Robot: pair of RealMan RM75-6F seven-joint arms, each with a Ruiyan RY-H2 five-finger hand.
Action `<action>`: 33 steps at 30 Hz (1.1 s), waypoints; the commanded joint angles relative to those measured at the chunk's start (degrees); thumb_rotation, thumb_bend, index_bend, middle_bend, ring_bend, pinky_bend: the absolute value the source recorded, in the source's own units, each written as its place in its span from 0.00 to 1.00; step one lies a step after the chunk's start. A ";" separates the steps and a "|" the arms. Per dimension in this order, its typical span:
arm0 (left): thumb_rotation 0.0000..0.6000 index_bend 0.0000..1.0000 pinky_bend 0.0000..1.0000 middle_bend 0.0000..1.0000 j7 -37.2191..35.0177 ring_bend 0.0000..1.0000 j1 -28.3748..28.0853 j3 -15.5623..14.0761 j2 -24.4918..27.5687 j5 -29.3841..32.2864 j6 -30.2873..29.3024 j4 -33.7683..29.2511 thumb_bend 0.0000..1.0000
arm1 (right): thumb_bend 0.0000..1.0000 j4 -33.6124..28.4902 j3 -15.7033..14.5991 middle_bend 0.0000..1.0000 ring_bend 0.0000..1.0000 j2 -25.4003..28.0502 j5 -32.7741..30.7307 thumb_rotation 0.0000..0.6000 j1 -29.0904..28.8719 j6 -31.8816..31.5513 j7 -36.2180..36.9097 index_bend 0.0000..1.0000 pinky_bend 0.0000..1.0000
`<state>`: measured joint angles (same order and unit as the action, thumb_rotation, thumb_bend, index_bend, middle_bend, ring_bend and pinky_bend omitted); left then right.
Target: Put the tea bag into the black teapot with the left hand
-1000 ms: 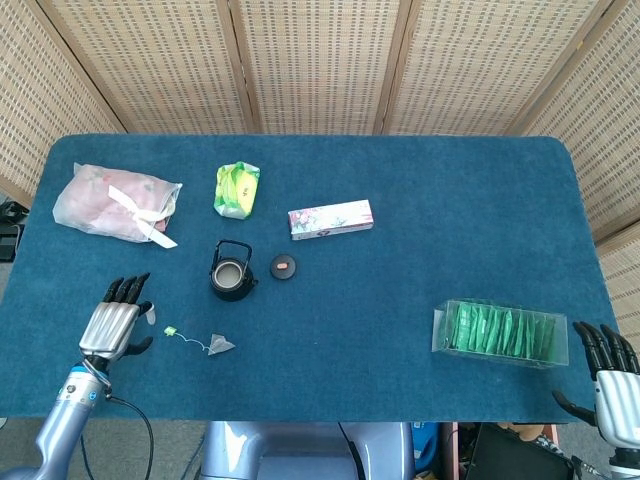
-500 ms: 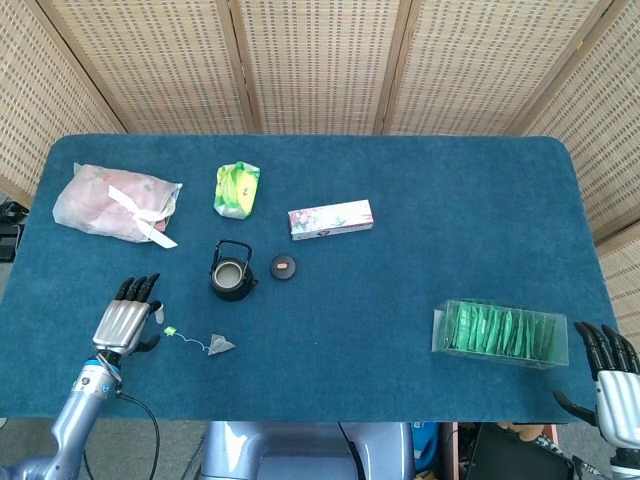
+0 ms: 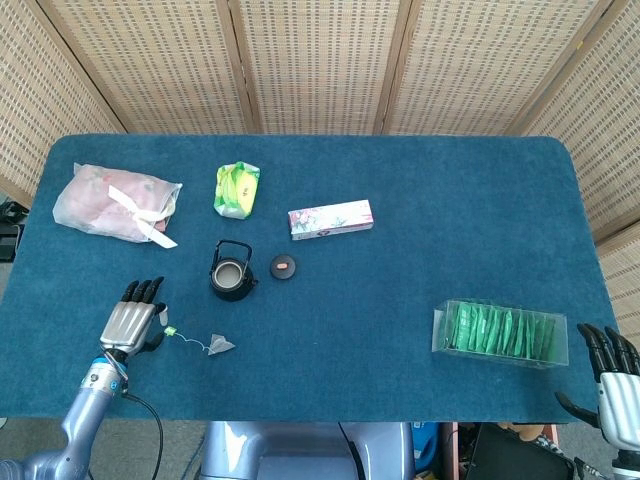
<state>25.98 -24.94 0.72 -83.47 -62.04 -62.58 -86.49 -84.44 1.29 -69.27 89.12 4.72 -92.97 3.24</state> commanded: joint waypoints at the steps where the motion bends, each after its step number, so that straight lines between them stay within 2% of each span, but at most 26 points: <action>1: 1.00 0.53 0.00 0.00 0.20 0.00 -0.07 0.06 -0.21 0.18 0.27 0.08 0.37 | 0.01 -0.03 0.02 0.20 0.08 0.05 -0.04 1.00 0.03 -0.02 -0.03 0.12 0.16; 33: 1.00 0.53 0.00 0.00 2.09 0.00 -1.07 0.80 -2.12 2.37 2.33 1.11 0.37 | 0.01 0.47 0.07 0.20 0.08 -0.06 -0.56 1.00 0.40 0.19 0.62 0.12 0.16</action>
<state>28.06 -26.00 1.51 -85.59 -59.67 -60.25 -85.37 -83.96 1.36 -69.33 88.56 5.12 -92.78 3.86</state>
